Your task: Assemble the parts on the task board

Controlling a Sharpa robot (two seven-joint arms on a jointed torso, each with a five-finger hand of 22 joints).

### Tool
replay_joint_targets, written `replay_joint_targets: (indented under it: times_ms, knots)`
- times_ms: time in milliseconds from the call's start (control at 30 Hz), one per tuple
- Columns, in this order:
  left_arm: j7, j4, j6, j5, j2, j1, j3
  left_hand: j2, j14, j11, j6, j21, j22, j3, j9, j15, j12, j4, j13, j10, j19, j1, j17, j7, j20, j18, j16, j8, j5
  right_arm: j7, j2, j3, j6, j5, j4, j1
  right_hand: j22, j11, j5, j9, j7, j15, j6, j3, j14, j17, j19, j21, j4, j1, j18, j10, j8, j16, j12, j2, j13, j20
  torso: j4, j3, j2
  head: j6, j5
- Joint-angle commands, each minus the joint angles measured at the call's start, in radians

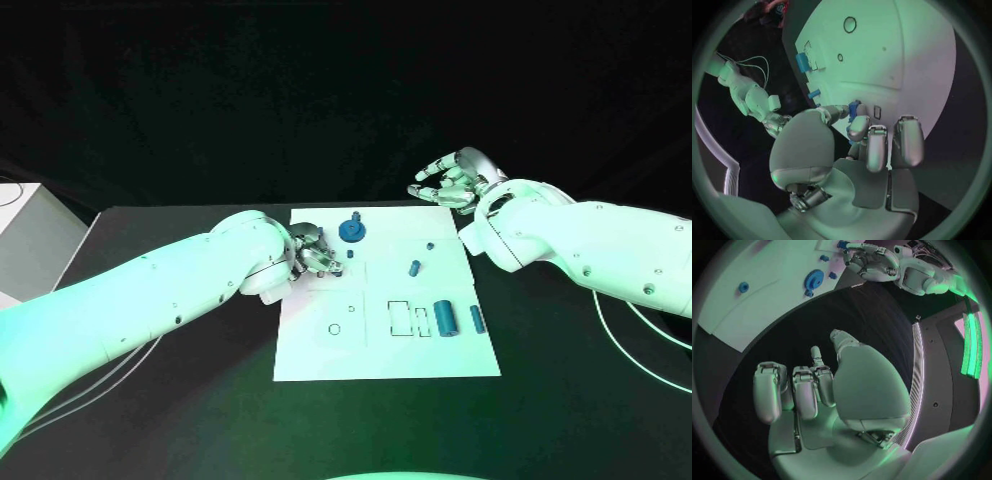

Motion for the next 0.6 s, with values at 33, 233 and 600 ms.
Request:
replay_joint_targets:
  times_ms: [33,233,600]
  knots:
    - [0.001,-0.001,0.023,-0.01,0.0,0.0,0.0,0.009,0.094,0.001,0.026,-0.001,-0.001,0.184,0.001,-0.005,-0.003,-0.19,-0.001,0.007,0.001,0.001,0.225,-0.018,-0.005,-0.008,0.0,-0.002,0.007,0.002,0.0,0.0,0.012,-0.011,0.001,0.0,0.13,0.0,0.004,0.0,0.002,0.001,-0.005,0.005,0.105,0.261,0.059,-0.006,0.001,-0.011,-0.002,0.02,0.001,0.003,0.002,-0.001,0.186,-0.001,0.0005,-0.0003,-0.001,-0.002,0.0]
    - [-0.001,-0.001,0.036,-0.012,-0.005,0.0,0.0,0.009,0.094,0.001,0.027,-0.001,-0.001,0.185,0.002,-0.006,-0.004,-0.19,-0.002,0.007,0.0,0.001,0.225,-0.018,-0.005,-0.008,-0.001,-0.002,0.007,0.002,0.0,0.0,0.012,-0.011,0.001,0.0,0.13,0.0,0.004,0.0,0.002,0.001,-0.005,0.005,0.105,0.261,0.059,-0.006,0.001,-0.011,-0.002,0.02,0.001,0.003,0.002,-0.001,0.186,-0.001,0.0004,-0.0001,0.0,-0.004,0.0]
    - [-0.002,-0.006,0.043,-0.013,-0.002,0.0,0.001,0.01,0.094,0.0,0.027,0.0,0.0,0.186,0.002,-0.006,-0.006,-0.191,-0.004,0.006,0.001,0.001,0.225,-0.018,-0.005,-0.008,-0.001,-0.003,0.008,0.003,0.002,0.0,0.012,-0.012,-0.001,-0.001,0.13,0.0,0.004,0.0,0.002,0.001,-0.005,0.005,0.105,0.261,0.059,-0.006,0.001,-0.011,-0.002,0.02,0.001,0.003,0.002,-0.001,0.186,-0.001,0.0006,0.0004,0.0,-0.007,0.001]
